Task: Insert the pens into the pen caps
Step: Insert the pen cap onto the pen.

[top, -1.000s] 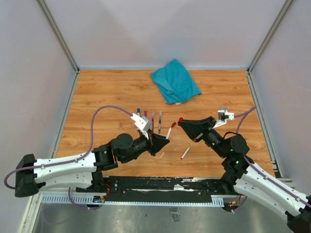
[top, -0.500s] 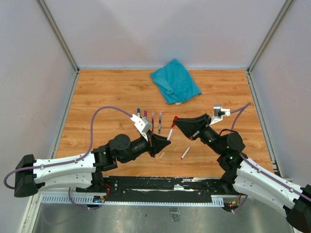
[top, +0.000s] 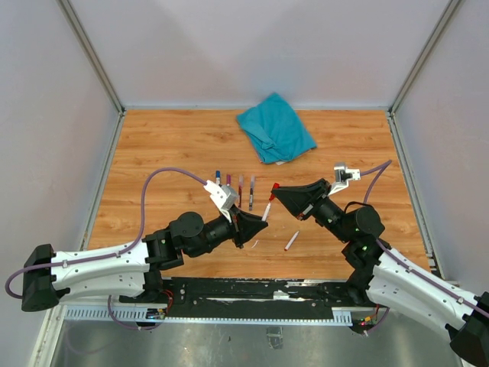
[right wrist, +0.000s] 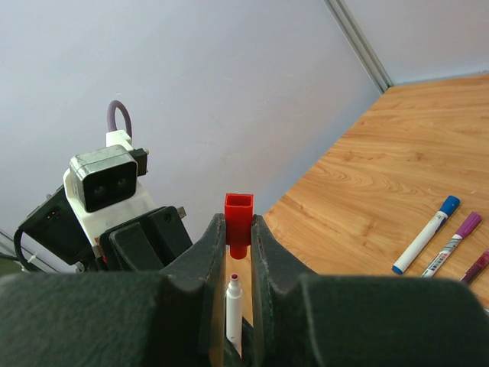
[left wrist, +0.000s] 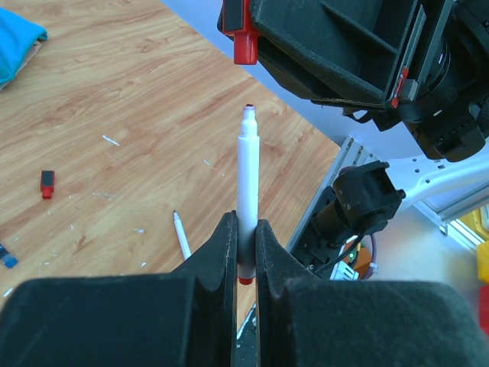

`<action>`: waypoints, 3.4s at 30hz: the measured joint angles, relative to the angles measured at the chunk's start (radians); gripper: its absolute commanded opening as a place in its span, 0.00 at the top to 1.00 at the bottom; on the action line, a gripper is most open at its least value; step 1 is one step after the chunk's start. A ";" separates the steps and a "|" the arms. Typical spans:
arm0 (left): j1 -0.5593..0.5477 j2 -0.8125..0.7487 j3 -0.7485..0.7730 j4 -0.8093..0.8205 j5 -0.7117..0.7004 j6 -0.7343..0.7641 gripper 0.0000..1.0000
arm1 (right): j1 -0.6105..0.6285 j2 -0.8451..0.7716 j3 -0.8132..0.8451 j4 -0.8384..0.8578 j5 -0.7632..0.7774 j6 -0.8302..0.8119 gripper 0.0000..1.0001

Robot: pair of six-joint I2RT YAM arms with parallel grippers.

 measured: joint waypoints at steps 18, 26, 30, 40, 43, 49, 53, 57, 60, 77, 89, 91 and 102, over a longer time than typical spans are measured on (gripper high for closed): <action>0.000 0.000 0.000 0.000 0.000 0.000 1.00 | 0.000 0.010 0.000 0.010 -0.001 0.024 0.99; 0.000 -0.005 0.000 0.000 0.000 0.000 1.00 | 0.000 0.016 0.000 0.014 -0.002 0.031 0.99; 0.000 -0.014 0.000 0.000 -0.001 0.000 0.99 | 0.000 0.015 0.000 0.014 -0.002 0.032 0.99; 0.000 -0.018 0.000 0.000 -0.002 0.000 1.00 | 0.000 0.008 0.000 0.014 -0.009 0.034 0.99; 0.000 -0.018 0.000 0.000 -0.002 0.000 1.00 | 0.000 0.009 0.000 0.014 -0.015 0.037 0.99; 0.000 -0.018 0.000 0.000 -0.003 0.000 0.99 | 0.000 0.013 0.000 0.014 -0.037 0.039 0.99; 0.000 -0.018 0.000 0.000 -0.003 0.000 1.00 | 0.000 0.015 0.000 0.014 -0.050 0.042 0.99; 0.000 -0.018 0.000 0.000 -0.003 0.000 1.00 | 0.000 0.015 0.000 0.014 -0.062 0.045 0.99; 0.000 -0.018 0.000 -0.001 -0.003 0.000 1.00 | 0.000 0.015 0.000 0.014 -0.066 0.045 0.99; 0.000 -0.018 0.000 -0.001 -0.005 0.000 0.99 | 0.000 0.015 0.000 0.003 -0.073 0.053 0.99; 0.000 -0.018 0.000 -0.002 -0.007 0.000 0.99 | 0.000 0.025 -0.003 0.000 -0.075 0.060 0.99; 0.000 -0.018 0.000 -0.002 -0.007 0.000 1.00 | 0.000 0.025 -0.003 0.000 -0.082 0.061 0.99; -0.002 -0.018 -0.001 -0.009 -0.016 0.000 1.00 | 0.000 0.027 -0.029 0.018 -0.098 0.089 0.99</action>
